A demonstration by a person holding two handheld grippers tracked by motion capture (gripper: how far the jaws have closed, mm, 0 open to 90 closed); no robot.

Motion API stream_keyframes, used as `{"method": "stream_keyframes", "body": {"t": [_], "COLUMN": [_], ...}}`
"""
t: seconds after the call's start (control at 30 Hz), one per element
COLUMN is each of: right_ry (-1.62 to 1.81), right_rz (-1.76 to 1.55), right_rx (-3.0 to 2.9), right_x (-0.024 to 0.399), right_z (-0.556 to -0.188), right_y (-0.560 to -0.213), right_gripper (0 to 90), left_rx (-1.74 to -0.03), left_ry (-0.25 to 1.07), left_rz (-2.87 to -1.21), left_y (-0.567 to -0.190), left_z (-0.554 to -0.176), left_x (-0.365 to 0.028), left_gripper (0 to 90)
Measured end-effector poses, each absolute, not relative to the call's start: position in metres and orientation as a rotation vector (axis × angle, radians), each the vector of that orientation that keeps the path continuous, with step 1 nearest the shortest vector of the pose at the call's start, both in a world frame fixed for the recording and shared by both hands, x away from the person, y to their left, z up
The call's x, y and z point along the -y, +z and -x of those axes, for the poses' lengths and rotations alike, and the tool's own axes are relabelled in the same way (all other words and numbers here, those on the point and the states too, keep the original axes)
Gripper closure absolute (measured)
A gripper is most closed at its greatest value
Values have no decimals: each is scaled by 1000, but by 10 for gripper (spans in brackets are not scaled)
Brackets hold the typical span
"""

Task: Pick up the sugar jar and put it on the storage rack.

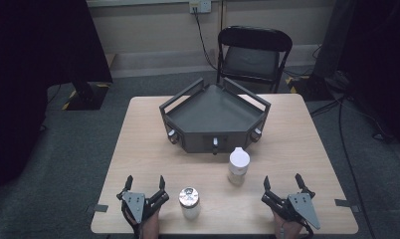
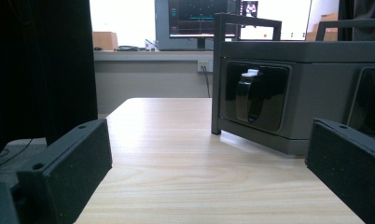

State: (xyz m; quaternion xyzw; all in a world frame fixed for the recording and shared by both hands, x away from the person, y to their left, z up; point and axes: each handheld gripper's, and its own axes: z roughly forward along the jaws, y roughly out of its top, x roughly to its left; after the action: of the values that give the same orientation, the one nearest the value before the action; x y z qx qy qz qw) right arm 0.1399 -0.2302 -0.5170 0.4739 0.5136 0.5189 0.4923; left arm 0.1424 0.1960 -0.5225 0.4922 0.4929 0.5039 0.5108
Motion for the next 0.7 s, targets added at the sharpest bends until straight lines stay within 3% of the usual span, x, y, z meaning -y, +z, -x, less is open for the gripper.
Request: {"method": "stream_keyframes", "body": {"t": [0.7], "right_ry": [1259], "right_rz": [-1153], "right_rx": [-1239], "right_x": [230], "right_z": [-140], "right_y": [-518], "right_gripper": [18], "left_rx": [-1191], "left_ry": [1166], "left_rz": [-1191], "left_y": [-519], "left_z": [-145], "left_x": [-203], "left_gripper": [0]}}
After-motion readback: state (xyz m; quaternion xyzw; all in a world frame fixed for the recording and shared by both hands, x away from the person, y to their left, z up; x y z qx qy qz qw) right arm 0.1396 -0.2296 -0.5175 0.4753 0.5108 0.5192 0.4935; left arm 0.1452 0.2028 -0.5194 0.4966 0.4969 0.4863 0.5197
